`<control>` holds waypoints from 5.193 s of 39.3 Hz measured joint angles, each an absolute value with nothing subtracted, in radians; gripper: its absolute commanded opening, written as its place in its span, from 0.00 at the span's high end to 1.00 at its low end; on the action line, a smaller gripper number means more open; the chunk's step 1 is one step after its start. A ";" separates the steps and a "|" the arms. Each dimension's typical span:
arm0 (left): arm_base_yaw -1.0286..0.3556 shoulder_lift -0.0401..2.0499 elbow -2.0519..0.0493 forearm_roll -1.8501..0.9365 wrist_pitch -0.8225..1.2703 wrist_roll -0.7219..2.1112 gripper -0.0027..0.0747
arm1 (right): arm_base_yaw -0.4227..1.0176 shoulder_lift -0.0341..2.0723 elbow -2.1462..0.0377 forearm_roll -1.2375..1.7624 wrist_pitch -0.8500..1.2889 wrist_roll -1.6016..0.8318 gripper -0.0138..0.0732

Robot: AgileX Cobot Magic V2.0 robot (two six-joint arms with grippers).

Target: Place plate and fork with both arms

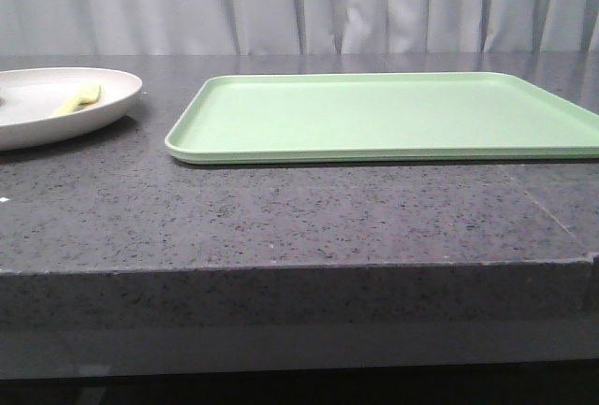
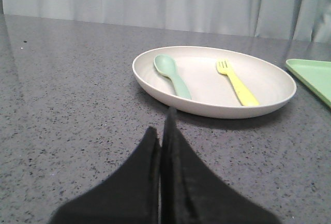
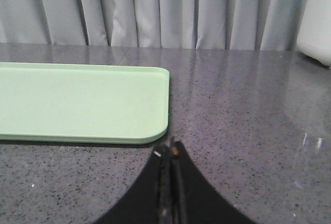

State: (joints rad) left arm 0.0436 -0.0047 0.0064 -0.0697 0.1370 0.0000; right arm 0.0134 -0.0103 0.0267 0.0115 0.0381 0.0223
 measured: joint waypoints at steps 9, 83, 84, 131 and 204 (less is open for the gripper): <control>0.044 -0.005 0.006 -0.070 0.137 0.000 0.99 | 0.013 -0.010 0.027 0.011 0.038 0.022 0.91; 0.044 0.533 -0.741 -0.026 0.580 0.000 0.99 | 0.013 0.537 -0.623 0.011 0.428 0.022 0.91; 0.044 0.533 -0.741 -0.026 0.580 0.000 0.99 | 0.013 0.537 -0.623 0.011 0.428 0.022 0.91; 0.044 0.615 -0.810 0.008 0.681 0.000 0.14 | 0.013 0.537 -0.623 0.011 0.440 0.022 0.20; 0.346 1.558 -1.004 -0.777 0.581 0.231 0.48 | 0.013 0.537 -0.623 0.011 0.441 0.022 0.20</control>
State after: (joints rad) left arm 0.3457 1.5579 -1.0036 -0.7772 0.5813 0.2305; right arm 0.0134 0.5374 -0.6230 0.0109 0.4413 0.0223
